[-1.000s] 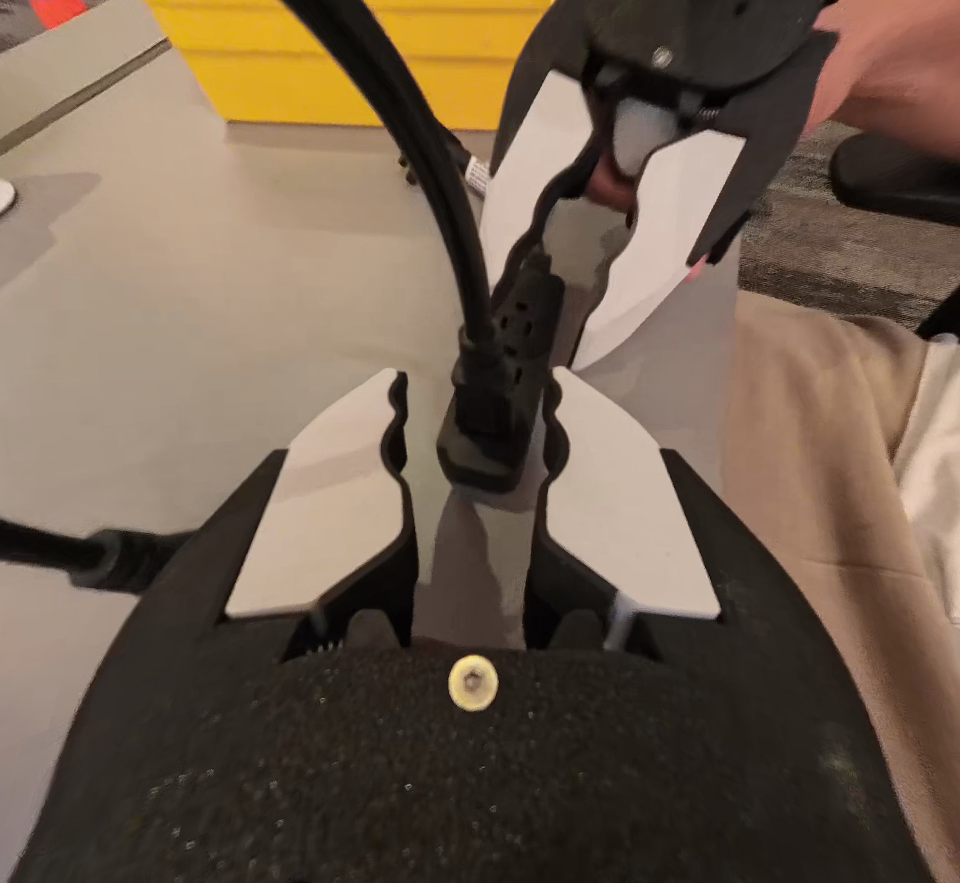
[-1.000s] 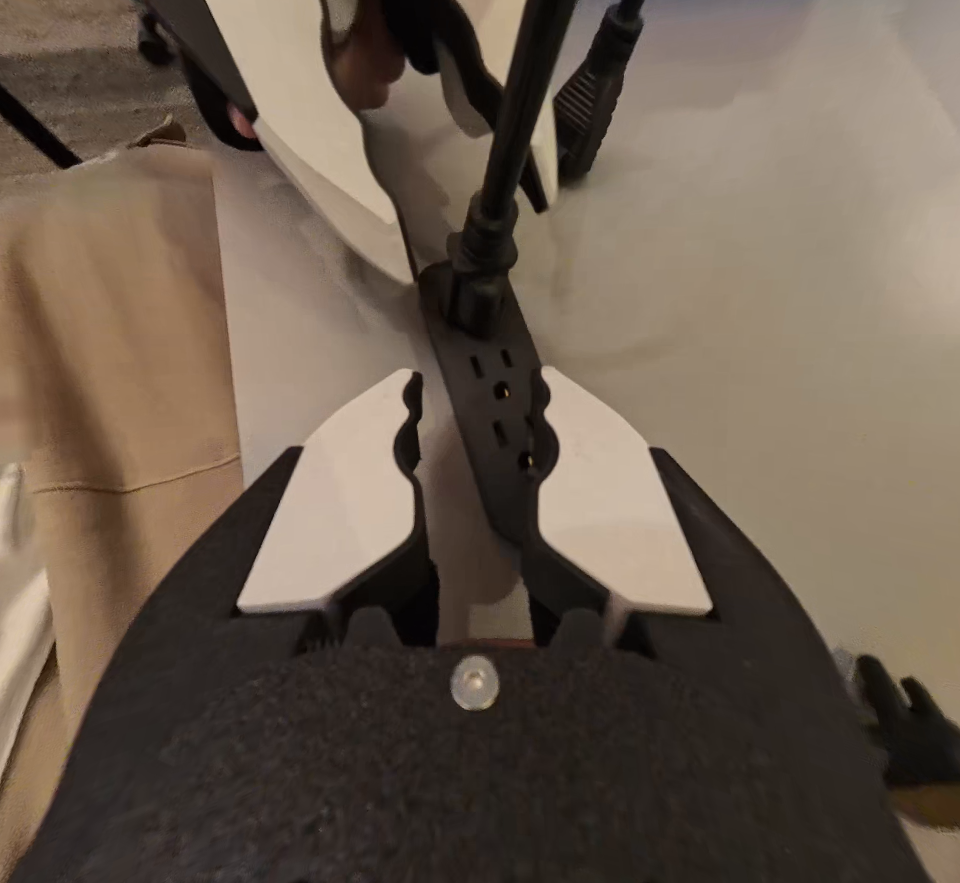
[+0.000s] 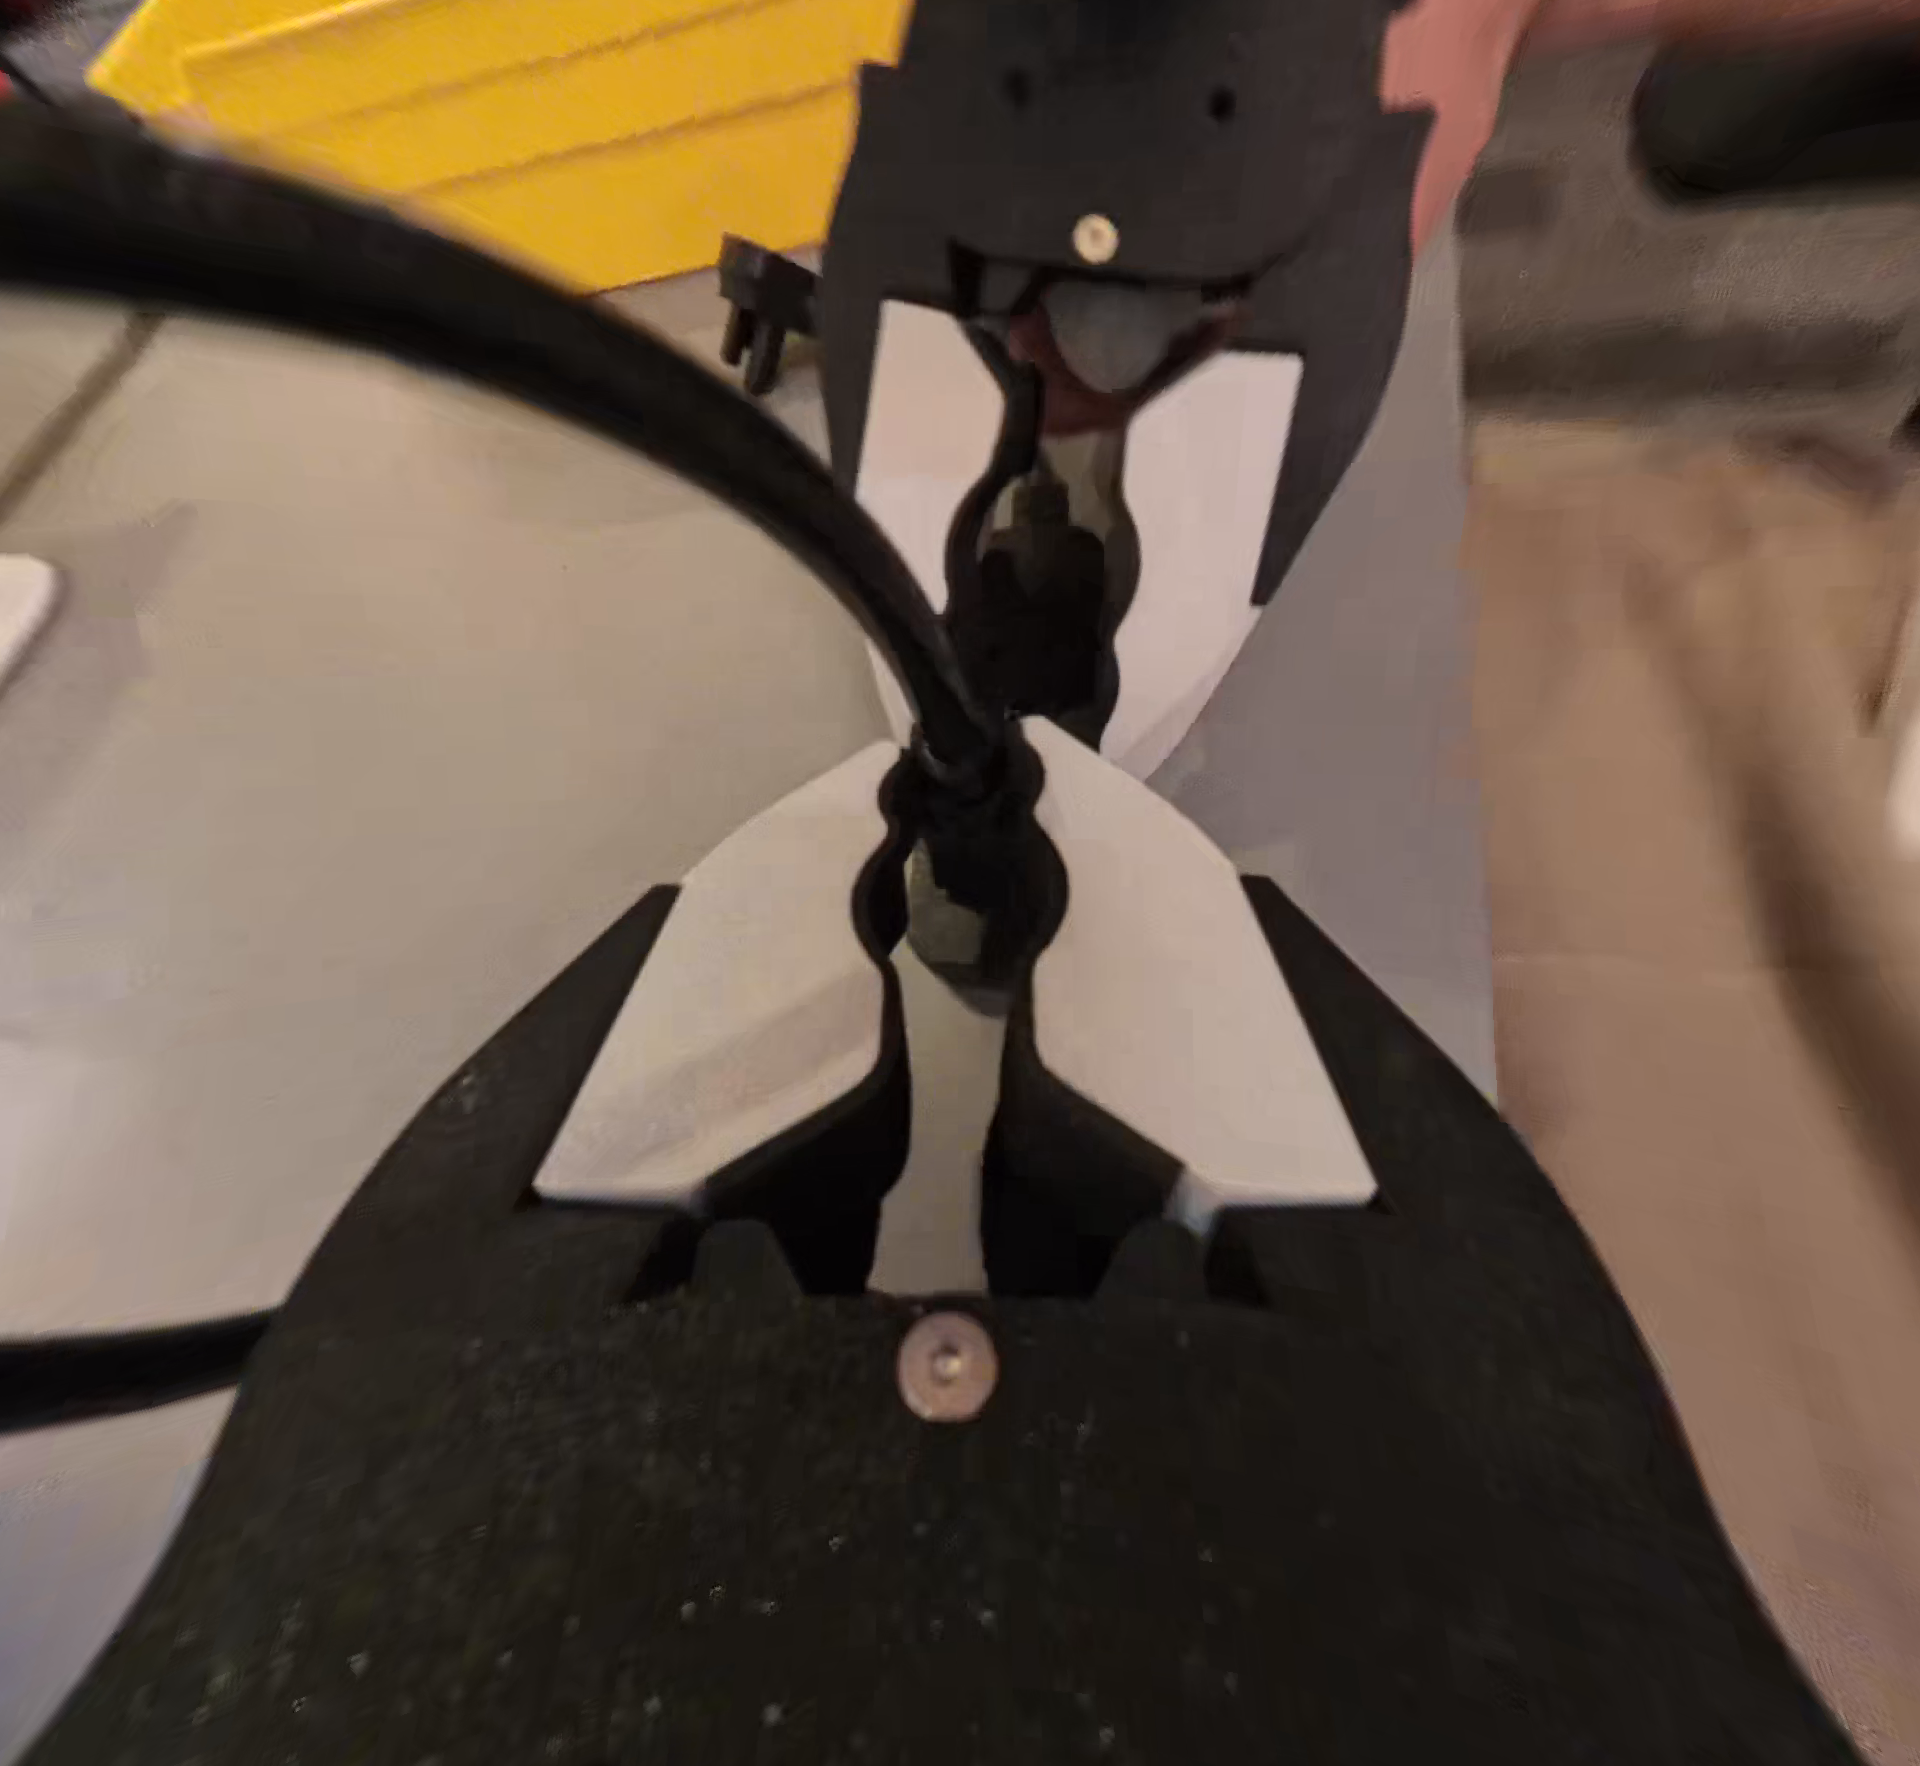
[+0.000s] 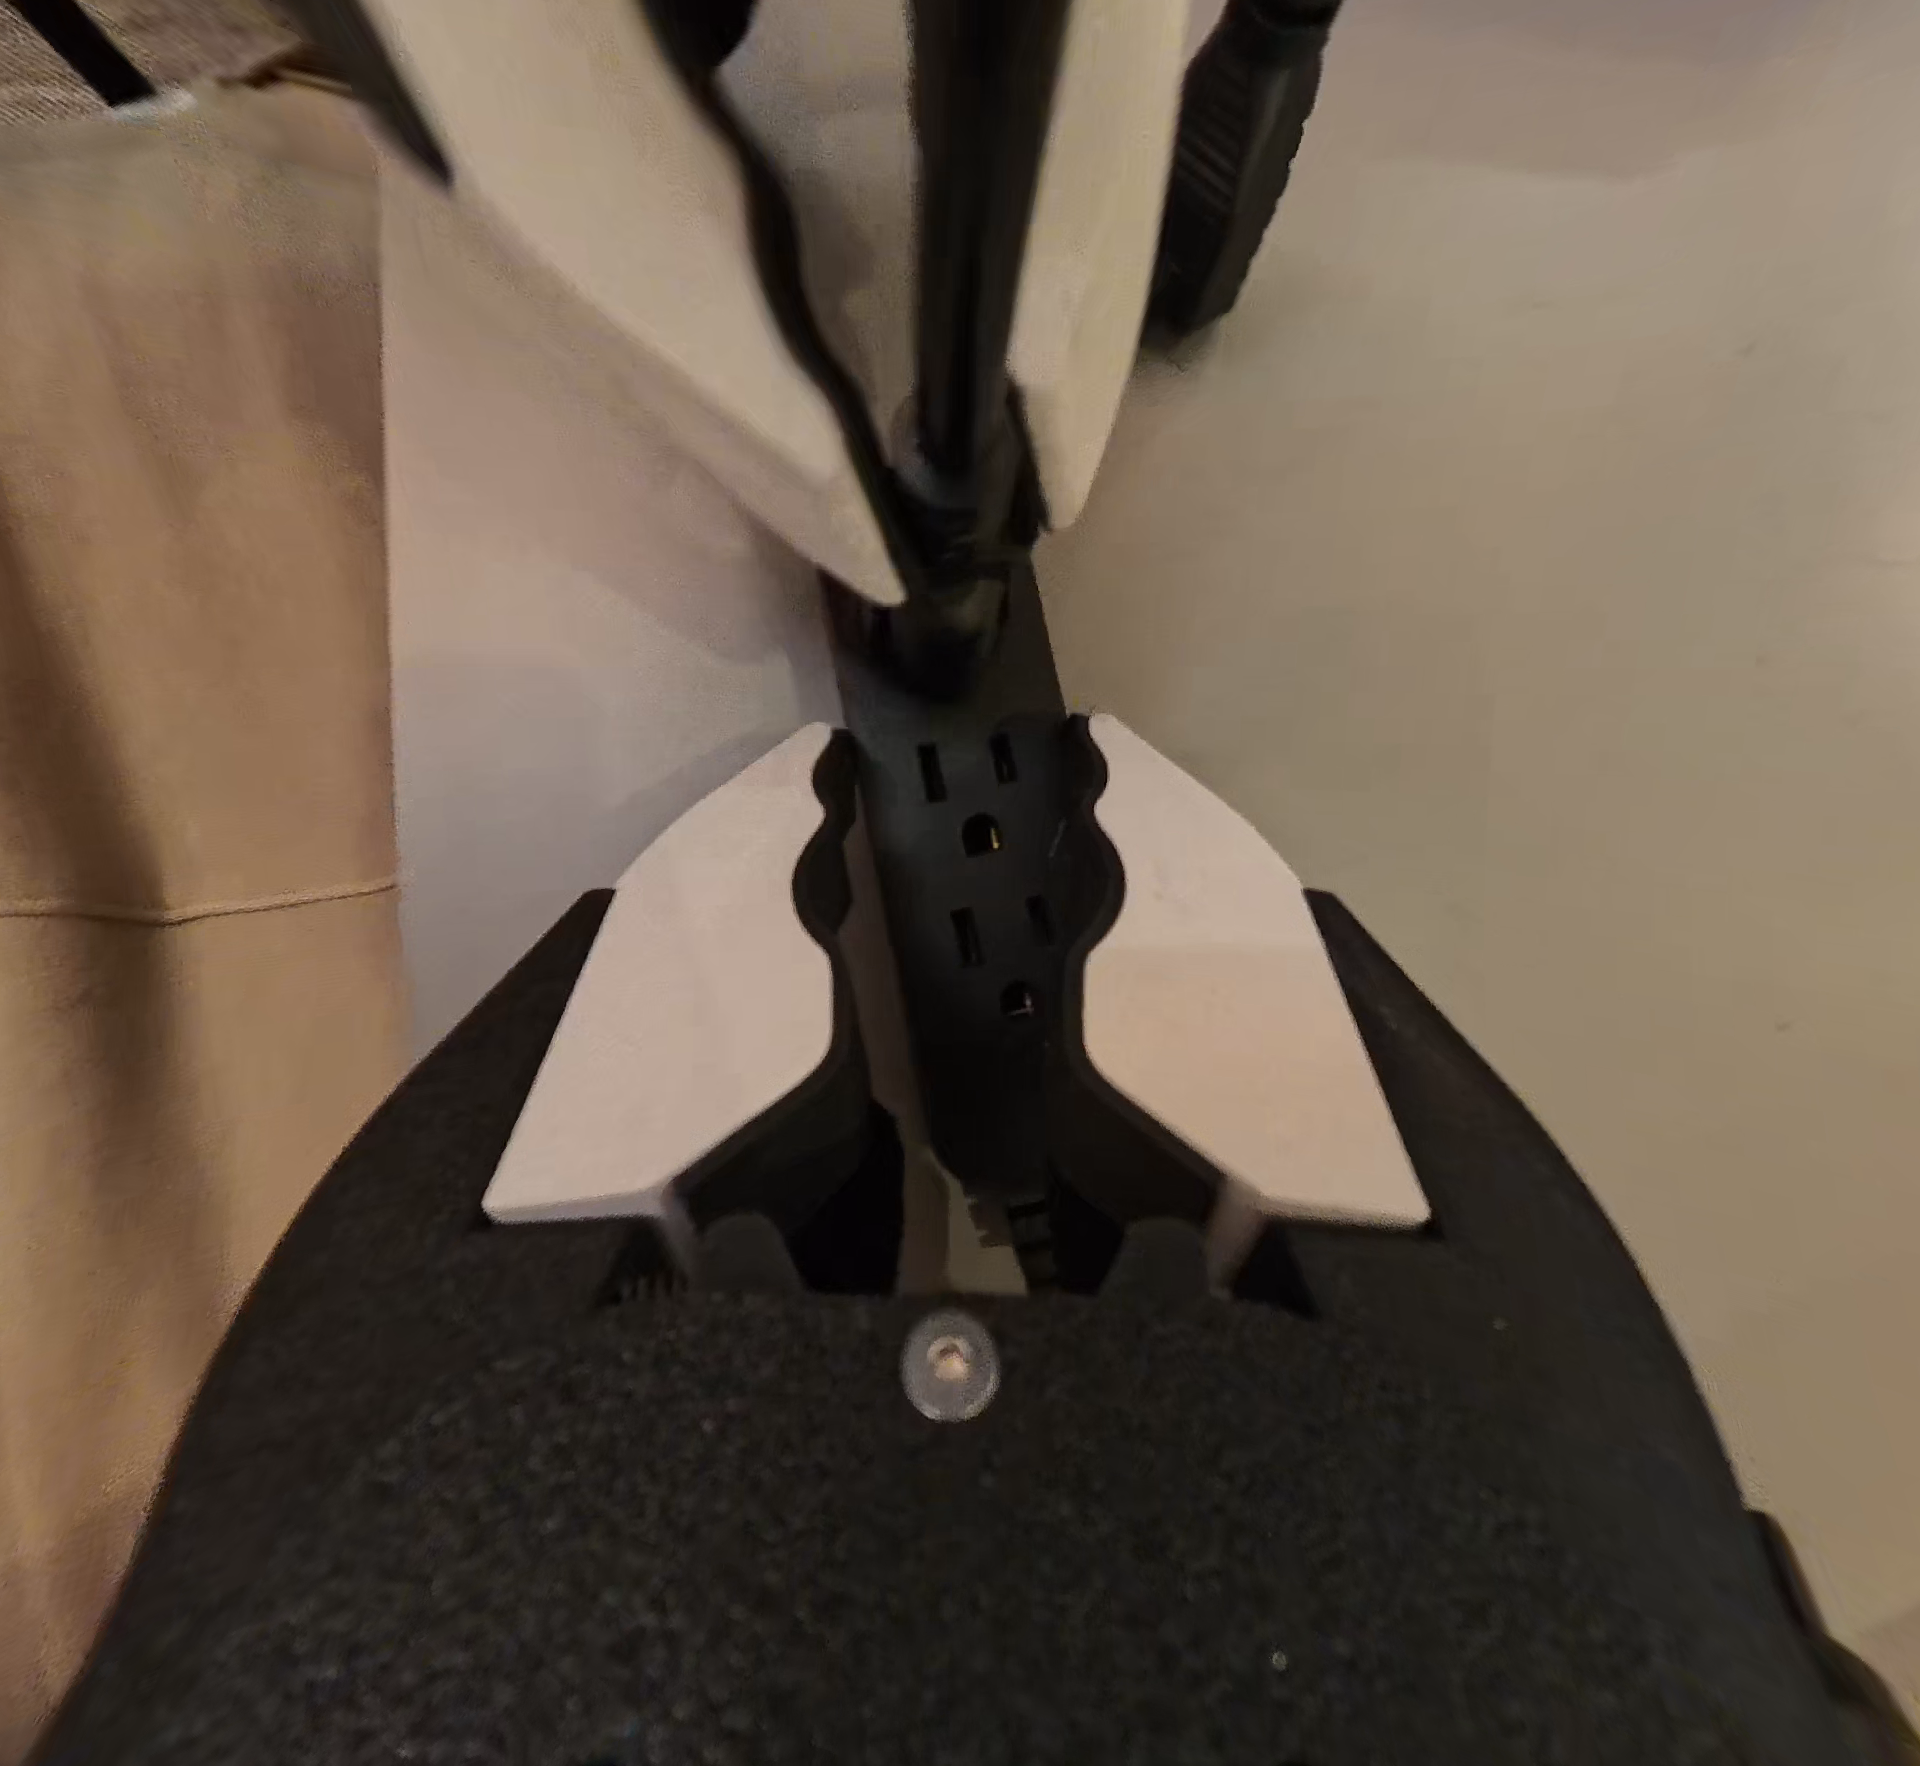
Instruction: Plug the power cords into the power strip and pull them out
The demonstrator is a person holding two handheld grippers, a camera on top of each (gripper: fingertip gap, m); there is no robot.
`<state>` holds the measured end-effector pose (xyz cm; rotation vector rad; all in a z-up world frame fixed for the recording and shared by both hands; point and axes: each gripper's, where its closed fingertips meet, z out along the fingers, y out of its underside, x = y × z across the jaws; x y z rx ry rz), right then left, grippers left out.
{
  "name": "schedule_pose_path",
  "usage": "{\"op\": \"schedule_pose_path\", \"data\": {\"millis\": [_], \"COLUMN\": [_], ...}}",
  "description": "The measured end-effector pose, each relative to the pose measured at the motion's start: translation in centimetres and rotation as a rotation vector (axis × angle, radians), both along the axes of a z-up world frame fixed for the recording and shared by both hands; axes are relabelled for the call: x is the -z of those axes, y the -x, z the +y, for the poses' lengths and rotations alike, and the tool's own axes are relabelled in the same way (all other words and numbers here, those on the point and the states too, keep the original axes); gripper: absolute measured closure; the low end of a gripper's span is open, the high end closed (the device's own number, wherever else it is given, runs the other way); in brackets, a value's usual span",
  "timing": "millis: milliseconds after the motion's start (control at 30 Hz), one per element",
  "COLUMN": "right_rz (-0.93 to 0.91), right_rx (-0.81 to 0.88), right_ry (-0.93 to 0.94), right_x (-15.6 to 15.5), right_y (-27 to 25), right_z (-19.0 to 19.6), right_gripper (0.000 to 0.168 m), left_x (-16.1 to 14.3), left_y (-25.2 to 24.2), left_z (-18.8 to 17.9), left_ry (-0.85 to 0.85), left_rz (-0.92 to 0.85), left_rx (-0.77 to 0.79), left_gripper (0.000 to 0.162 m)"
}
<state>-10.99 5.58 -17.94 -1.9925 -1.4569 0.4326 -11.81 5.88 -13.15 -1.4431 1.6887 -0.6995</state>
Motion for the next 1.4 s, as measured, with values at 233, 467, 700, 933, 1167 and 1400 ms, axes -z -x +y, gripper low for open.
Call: {"op": "schedule_pose_path", "data": {"millis": [233,467,700,933,1167,1400], "right_rz": [-0.001,0.001,-0.005,-0.004,-0.006,-0.009], "right_rx": [0.027,0.008,0.034,0.017,0.012,0.002], "right_ry": [-0.003,0.001,-0.005,-0.027,-0.024,-0.033], "right_x": [0.0,0.0,0.0,0.0,0.0,0.0], "right_y": [0.0,-0.2,0.3,0.4,0.2,0.4], "right_z": [0.5,0.0,0.5,0.3,0.3,0.5], "right_gripper": [0.127,0.128,0.128,0.128,0.128,0.128], "left_x": [0.0,0.0,0.0,0.0,0.1,0.1], "left_y": [0.1,-0.2,0.1,0.8,0.5,0.8], "left_z": [0.8,-0.2,0.3,0.4,0.5,1.0], "left_ry": [0.120,0.051,0.048,0.102,0.061,0.056], "left_rz": [-0.081,-0.048,-0.042,-0.076,-0.048,-0.031], "left_rx": [-0.015,-0.017,-0.037,-0.004,-0.010,-0.011], "left_gripper": [0.147,0.146,0.147,0.146,0.147,0.147]}}
